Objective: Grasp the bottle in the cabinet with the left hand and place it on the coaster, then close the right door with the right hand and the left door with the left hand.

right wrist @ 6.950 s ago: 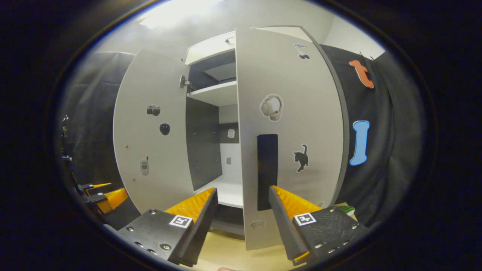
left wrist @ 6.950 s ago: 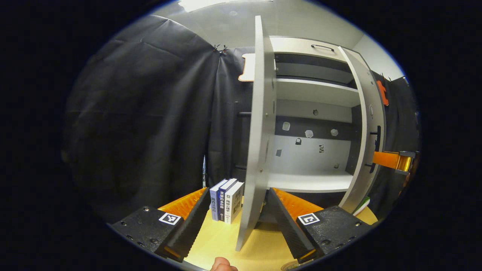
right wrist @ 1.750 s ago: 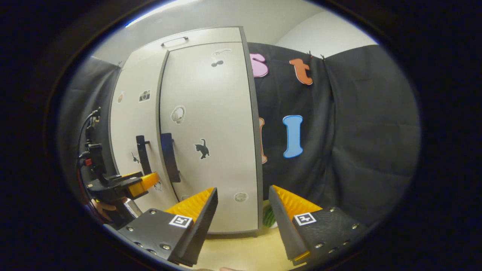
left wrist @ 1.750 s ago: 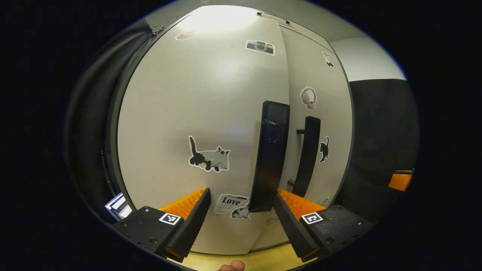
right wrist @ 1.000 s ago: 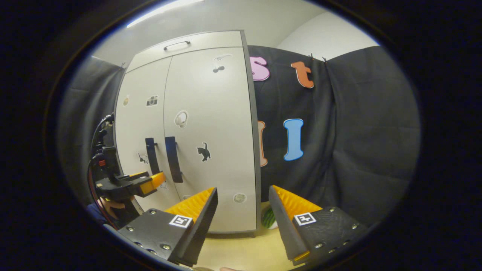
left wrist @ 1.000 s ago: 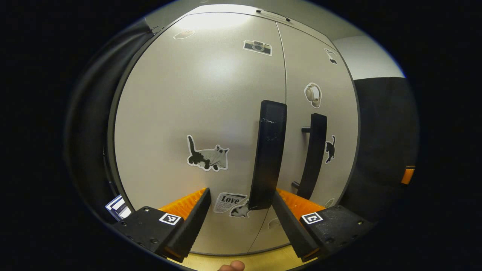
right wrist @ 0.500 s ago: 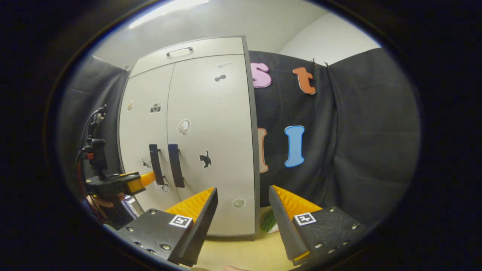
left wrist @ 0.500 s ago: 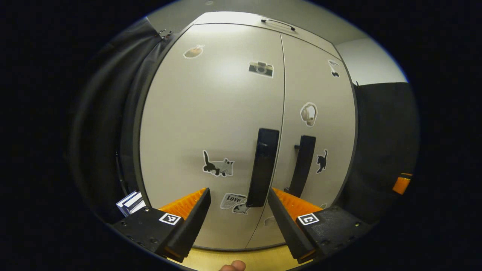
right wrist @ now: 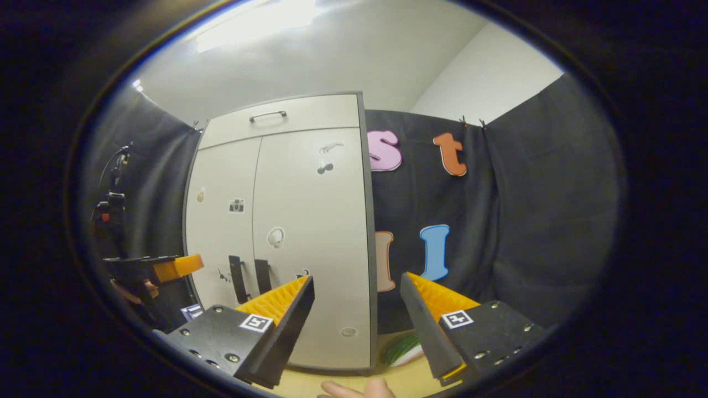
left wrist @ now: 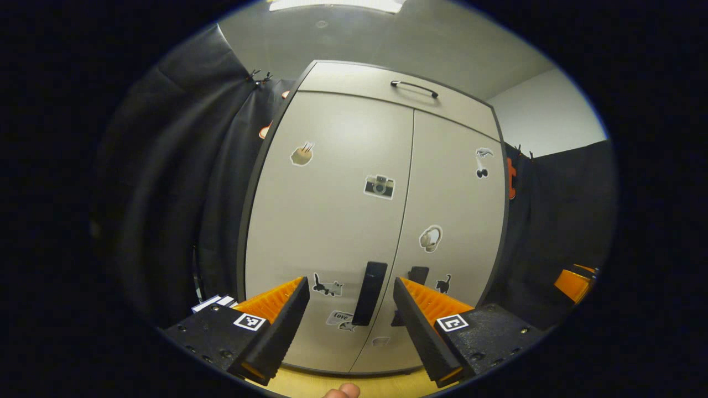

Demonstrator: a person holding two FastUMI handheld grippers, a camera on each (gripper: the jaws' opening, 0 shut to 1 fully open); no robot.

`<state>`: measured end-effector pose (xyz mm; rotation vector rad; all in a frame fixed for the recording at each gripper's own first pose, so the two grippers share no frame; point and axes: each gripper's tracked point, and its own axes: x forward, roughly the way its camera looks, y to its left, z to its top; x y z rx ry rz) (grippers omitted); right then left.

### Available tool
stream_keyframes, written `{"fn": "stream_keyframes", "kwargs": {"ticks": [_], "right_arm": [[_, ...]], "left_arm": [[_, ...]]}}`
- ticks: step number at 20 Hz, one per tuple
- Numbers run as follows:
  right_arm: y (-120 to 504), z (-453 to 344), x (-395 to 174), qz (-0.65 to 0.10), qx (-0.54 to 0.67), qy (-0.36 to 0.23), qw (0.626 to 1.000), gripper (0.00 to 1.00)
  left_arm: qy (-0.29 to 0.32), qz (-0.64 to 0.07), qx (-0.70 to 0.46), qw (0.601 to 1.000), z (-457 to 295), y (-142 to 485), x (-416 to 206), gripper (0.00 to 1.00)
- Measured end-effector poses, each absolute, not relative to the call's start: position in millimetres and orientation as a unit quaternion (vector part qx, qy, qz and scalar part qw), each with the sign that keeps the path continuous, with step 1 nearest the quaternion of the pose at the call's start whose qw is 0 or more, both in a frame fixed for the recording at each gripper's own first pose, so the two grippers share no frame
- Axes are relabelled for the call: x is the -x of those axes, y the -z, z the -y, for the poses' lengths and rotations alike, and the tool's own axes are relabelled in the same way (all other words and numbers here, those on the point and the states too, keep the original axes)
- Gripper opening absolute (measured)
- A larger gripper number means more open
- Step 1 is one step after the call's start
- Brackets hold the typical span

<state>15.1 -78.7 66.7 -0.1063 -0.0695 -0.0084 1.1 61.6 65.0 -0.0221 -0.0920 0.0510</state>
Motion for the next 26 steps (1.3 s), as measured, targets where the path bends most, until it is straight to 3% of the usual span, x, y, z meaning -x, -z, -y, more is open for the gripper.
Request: {"fn": "stream_keyframes", "kwargs": {"ticks": [8, 26], "right_arm": [[-71.8, 71.2, -5.1, 0.053, 0.068, -0.026, 0.996, 0.95], [-59.0, 79.0, -9.1, 0.045, 0.077, -0.020, 0.996, 0.95]], "left_arm": [[-0.023, 0.103, -0.042, 0.993, -30.8, -99.3, 35.7, 0.96], [-0.015, 0.091, -0.046, 0.995, -12.8, -86.9, 27.5, 0.96]]}}
